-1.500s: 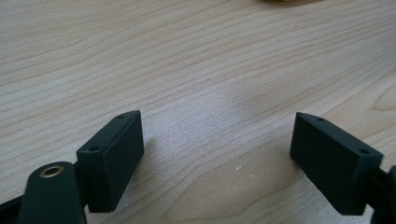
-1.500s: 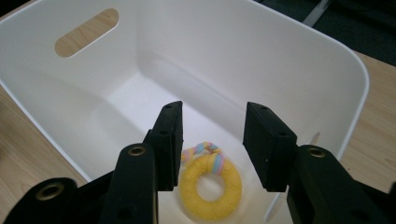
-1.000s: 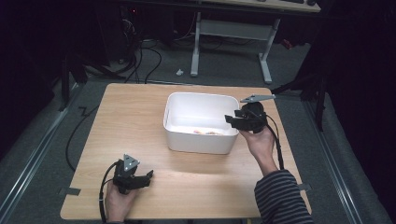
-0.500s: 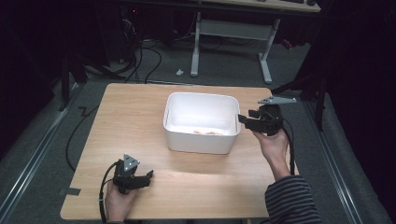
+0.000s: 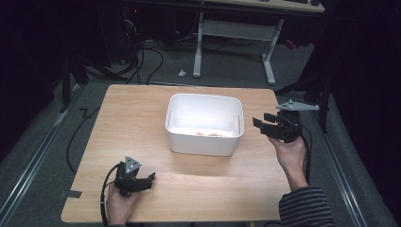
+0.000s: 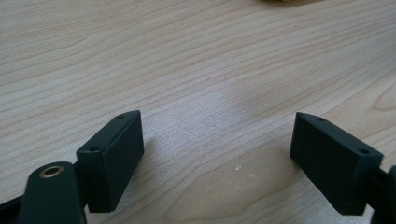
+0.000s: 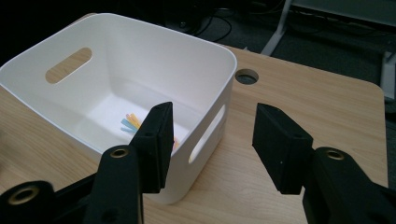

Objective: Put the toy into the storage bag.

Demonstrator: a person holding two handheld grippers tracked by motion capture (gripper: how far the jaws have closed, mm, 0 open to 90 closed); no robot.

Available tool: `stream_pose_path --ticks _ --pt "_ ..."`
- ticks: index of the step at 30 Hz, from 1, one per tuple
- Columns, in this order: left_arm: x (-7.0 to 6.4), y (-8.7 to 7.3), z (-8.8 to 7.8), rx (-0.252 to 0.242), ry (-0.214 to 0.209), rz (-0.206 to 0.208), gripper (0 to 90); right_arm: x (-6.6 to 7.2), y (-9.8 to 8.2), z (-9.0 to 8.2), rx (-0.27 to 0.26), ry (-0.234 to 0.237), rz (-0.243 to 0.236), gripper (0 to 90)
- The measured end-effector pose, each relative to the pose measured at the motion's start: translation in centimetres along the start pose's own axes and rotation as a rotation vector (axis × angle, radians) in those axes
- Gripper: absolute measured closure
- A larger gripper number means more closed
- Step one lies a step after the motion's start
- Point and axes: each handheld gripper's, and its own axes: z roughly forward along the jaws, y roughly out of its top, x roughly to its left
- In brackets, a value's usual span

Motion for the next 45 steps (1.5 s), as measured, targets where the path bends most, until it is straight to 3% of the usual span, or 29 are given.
stream_pose_path --ticks 6,14,16,32,45 --pt "0.0 0.0 0.0 0.000 0.000 0.000 17.8 -1.1 -1.1 -1.2 -0.002 -0.015 0.030 48.7" --pt "0.0 0.0 0.0 0.000 0.000 0.000 17.8 -1.2 -1.8 -3.3 -0.013 -0.035 0.010 49.1" --pt "0.0 0.0 0.0 0.000 0.000 0.000 17.8 -1.5 -2.3 -3.5 -0.020 -0.031 0.025 49.2" --pt "0.0 0.0 0.0 0.000 0.000 0.000 17.8 -2.3 -5.3 -4.4 -0.006 -0.035 0.049 49.1" --pt "0.0 0.0 0.0 0.000 0.000 0.000 17.8 -2.5 -8.2 -3.3 0.023 -0.016 0.080 49.0"
